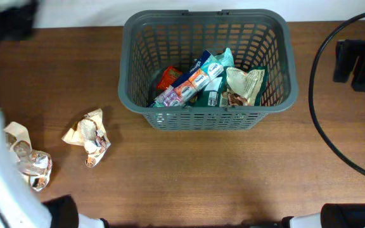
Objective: Pack container
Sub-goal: 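Lift the Kleenex tissue packs with the left gripper and place into basket, then lower the left gripper onto the crumpled brown snack wrapper and grasp it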
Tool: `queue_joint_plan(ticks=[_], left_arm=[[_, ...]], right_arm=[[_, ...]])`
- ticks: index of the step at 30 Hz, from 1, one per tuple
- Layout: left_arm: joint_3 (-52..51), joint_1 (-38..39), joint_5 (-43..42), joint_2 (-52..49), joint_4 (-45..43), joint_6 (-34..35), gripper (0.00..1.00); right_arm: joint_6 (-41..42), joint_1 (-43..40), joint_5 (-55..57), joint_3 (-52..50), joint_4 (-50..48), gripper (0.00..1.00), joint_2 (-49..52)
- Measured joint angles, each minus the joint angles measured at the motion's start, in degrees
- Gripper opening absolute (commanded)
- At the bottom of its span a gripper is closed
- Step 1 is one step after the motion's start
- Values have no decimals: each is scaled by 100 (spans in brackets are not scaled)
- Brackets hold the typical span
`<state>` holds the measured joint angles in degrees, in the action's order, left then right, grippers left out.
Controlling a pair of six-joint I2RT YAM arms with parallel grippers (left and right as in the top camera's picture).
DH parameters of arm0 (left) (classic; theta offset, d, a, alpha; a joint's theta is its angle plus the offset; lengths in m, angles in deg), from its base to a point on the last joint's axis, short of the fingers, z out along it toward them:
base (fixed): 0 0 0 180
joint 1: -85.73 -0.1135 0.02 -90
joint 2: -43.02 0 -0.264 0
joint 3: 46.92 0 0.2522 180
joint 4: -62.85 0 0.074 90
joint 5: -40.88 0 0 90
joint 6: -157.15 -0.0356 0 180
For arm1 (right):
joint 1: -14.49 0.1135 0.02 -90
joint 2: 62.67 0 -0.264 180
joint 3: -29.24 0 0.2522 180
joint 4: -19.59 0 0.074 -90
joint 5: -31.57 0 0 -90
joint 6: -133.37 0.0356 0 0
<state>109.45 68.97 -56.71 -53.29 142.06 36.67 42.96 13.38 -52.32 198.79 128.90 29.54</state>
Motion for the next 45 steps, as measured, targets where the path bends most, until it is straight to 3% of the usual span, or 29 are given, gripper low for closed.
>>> queue_joint_plan(ticks=[2,6,15,20,27,31,39,45], left_arm=[[-127,-498,168,9,601,608,65],[-951,-1182,345,-321,1327,2140,67],[-3919,-1290,1714,-793,960,5193,67],[-5171,-1189,2341,-793,922,6188,66],[-6467,-1180,3233,-638,601,6618,66],[-7051,-1182,3497,-289,-116,6511,68],[-7978,-1182,3311,328,-2258,5528,73],[-8413,-1241,3042,376,-2739,5722,74]], right_arm=[[0,0,-28,0,-15,99,0],[0,0,-70,0,-35,99,0],[-4,0,-114,0,-70,99,0],[0,0,-181,0,-87,99,0],[0,0,-229,0,-114,99,0],[-2,0,-247,0,-125,99,0],[-2,0,-260,0,-125,99,0],[4,0,-262,0,-125,99,0]])
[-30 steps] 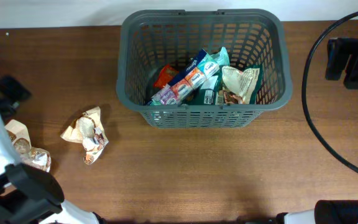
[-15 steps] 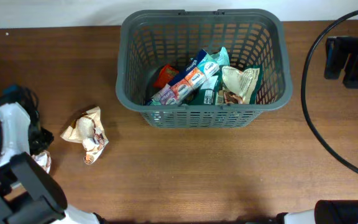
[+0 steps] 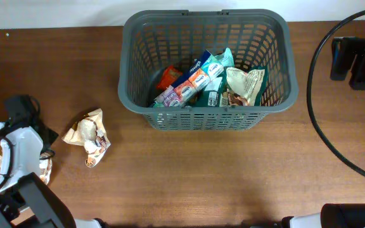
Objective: Pack container
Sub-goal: 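Lower the left gripper onto the crumpled brown snack wrapper and grasp it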
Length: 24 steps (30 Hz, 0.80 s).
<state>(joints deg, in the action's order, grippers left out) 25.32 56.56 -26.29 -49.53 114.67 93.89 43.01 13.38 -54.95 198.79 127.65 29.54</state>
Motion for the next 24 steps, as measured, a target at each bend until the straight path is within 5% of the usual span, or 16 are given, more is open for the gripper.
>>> queue_joint_plan(ticks=[14,24], left_arm=[[-343,-1108,-192,0,-385,118,74],[-1086,-1582,-1060,22,-1939,-767,85]], right_arm=[[-4,0,-72,0,0,99,0],[-7,0,-302,0,0,99,0]])
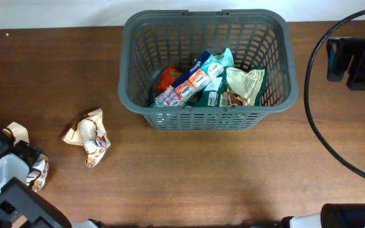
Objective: Pack container
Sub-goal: 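Lower the left gripper onto the crumpled brown snack wrapper and grasp it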
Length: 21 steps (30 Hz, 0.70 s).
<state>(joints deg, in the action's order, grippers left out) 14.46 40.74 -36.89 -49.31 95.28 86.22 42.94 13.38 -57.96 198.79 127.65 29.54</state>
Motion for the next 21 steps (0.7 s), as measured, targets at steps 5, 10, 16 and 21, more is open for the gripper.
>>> queue_joint_plan(ticks=[5,10,16,21], left_arm=[[-284,-57,-435,0,-505,-494,96],[-398,-57,-695,0,-1023,-780,99],[-505,-57,-782,-264,-1429,-887,100],[-496,-59,-660,-614,-1674,-984,34]], right_arm=[[2,0,-46,0,2,99,0],[7,0,-59,0,4,99,0],[4,0,-61,0,101,99,0],[2,0,-61,0,122,99,0]])
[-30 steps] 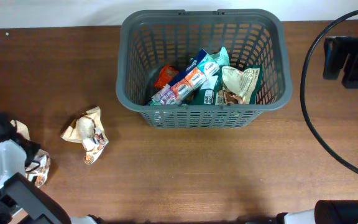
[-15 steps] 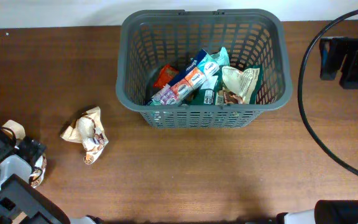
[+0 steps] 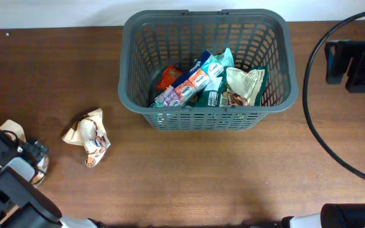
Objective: Pack container
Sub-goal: 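Lower the left gripper onto the crumpled brown snack wrapper and grasp it, then lift the brown wrapper with the left gripper and drop it into the basket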
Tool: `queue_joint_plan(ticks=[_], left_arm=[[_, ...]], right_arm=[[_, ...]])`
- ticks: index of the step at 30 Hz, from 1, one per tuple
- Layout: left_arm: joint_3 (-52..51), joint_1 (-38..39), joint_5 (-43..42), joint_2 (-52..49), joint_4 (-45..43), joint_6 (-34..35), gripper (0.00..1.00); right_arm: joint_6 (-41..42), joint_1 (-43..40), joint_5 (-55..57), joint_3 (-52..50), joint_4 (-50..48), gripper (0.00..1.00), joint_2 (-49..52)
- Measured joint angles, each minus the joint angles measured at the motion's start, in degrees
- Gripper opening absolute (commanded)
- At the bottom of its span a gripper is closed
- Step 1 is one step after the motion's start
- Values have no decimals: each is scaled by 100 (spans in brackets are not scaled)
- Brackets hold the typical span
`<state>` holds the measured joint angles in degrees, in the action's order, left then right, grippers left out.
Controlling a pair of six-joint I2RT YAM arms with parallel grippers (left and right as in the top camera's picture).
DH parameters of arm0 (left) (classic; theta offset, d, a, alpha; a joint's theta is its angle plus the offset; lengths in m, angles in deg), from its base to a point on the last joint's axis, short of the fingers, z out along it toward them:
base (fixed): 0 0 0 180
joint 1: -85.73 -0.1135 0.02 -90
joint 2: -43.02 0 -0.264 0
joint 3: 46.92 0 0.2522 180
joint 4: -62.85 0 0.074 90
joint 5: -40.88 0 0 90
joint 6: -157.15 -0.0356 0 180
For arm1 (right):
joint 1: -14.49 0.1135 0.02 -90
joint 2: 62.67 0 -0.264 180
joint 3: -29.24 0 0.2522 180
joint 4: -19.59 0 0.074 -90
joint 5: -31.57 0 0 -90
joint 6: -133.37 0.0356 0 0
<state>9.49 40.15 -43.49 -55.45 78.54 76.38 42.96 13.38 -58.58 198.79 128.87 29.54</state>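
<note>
A grey plastic basket stands at the back middle of the table and holds several snack packets. One crumpled cream wrapper lies on the wood to the basket's left. A second crumpled wrapper lies at the far left, mostly covered by my left gripper, which sits right on top of it; its finger state is hidden. My right gripper shows as a dark block at the far right edge, well away from the basket; its fingers are not discernible.
A black cable loops over the table on the right, between the basket and the right arm. The bare wooden tabletop stretches in front of the basket.
My left gripper has shifted a little over the far-left wrapper and still covers it. The right arm's dark block has edged slightly left. Basket and the other wrapper are unchanged.
At first the left arm was a blur at the left edge and the far-left wrapper lay in plain view. Then my left gripper stood just behind that wrapper, then on top of it, where it remains now. Nothing has entered or left the basket.
</note>
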Motion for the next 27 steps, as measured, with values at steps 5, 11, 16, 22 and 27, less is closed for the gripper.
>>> queue_joint_plan(ticks=[5,11,16,22,27], left_arm=[[81,-46,2,-96,-74,-4,2],[313,-52,-444,-66,422,-68,2],[892,138,-1161,260,1429,-527,2],[2778,1130,-1792,1196,1054,-1084,2],[4074,2610,-2809,1635,-103,-1908,2]], right_arm=[[0,0,0,0,33,99,0],[2,0,0,0,33,99,0],[2,0,0,0,33,99,0],[2,0,-22,0,35,99,0],[2,0,-127,0,103,99,0]])
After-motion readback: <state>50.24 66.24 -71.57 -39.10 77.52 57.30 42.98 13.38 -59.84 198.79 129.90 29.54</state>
